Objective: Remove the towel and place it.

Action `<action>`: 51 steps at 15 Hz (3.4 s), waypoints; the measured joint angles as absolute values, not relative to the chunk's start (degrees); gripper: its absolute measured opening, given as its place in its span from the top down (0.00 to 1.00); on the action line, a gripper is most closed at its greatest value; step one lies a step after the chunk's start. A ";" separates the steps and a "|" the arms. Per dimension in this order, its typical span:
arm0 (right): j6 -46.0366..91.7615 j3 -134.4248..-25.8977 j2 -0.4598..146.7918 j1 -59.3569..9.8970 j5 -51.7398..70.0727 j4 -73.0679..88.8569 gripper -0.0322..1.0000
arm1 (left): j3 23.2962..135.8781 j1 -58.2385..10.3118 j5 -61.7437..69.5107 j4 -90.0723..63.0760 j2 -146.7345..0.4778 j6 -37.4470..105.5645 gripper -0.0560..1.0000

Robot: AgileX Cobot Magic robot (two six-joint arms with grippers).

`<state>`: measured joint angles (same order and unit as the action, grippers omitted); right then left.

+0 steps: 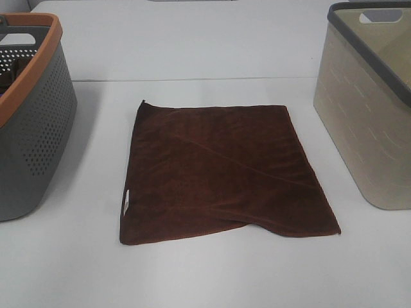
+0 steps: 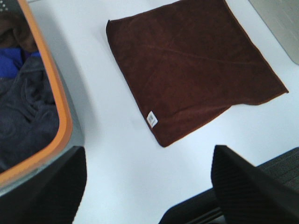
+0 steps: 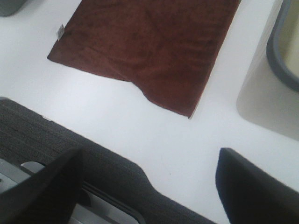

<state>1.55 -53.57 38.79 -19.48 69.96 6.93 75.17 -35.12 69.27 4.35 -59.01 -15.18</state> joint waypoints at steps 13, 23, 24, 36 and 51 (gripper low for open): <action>5.21 -30.88 0.57 -19.48 65.72 3.55 0.25 | 30.77 -35.12 66.46 3.44 -0.63 -10.66 0.28; 9.57 -29.05 0.29 -19.48 61.36 3.50 0.25 | 28.59 -35.12 60.22 0.00 -1.03 0.00 0.28; 9.57 -29.05 0.29 -19.48 61.36 3.50 0.25 | 28.59 -35.12 60.22 0.00 -1.03 0.00 0.28; 9.57 -29.05 -0.17 -4.18 61.31 3.50 0.25 | 28.59 -2.35 60.10 0.00 0.23 0.00 0.28; 9.57 -29.05 -0.34 -2.18 61.31 3.50 0.25 | 28.59 1.78 60.10 0.00 0.29 0.00 0.28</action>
